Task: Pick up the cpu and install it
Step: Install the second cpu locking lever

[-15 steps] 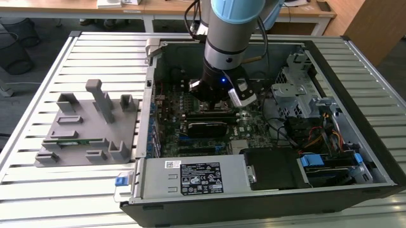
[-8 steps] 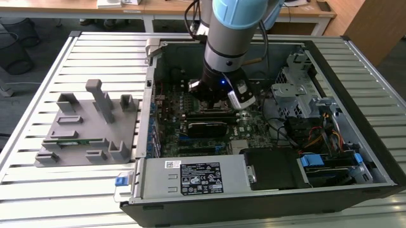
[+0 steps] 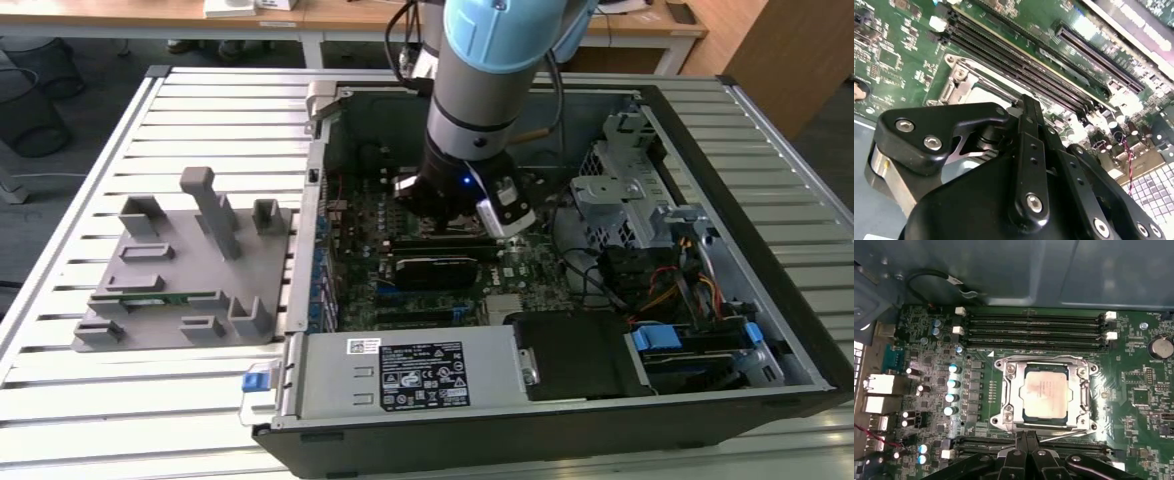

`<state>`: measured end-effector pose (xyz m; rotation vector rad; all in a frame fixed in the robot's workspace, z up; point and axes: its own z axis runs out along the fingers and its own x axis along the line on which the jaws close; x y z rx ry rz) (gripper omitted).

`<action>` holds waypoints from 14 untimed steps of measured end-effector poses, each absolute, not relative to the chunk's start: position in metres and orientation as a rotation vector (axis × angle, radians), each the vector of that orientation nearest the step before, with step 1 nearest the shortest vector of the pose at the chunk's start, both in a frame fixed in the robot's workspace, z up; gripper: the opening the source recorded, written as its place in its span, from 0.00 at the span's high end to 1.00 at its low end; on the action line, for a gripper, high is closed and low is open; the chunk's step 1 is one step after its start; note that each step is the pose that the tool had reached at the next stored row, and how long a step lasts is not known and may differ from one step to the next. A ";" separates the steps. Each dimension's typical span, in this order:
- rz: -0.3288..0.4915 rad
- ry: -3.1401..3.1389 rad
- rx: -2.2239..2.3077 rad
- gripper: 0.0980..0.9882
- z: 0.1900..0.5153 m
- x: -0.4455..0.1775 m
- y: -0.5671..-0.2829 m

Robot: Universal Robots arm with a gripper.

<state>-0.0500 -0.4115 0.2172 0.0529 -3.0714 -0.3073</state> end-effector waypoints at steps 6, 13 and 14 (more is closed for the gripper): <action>-0.347 -3.068 0.054 0.98 0.213 -0.053 -0.414; -0.373 -3.063 0.054 0.98 0.207 -0.054 -0.418; -0.379 -3.063 0.054 0.98 0.206 -0.054 -0.419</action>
